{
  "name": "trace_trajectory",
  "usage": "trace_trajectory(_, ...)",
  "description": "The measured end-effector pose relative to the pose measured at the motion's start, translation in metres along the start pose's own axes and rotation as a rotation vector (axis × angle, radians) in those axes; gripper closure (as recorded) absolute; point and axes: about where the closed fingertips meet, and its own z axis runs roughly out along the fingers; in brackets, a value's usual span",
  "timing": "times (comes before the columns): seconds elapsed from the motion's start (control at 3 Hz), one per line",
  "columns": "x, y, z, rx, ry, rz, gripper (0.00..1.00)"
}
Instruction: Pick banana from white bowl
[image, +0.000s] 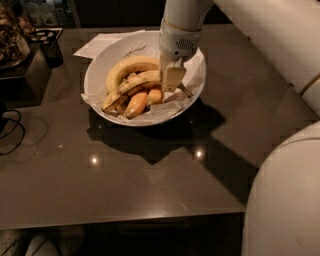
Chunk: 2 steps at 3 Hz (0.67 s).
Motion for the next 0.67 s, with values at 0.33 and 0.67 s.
trace_trajectory(0.33,0.0000,0.0000,0.0000,0.000,0.000,0.000,1.00)
trace_trajectory(0.67,-0.0035,-0.0084,-0.0028,0.059,-0.010,0.010,1.00)
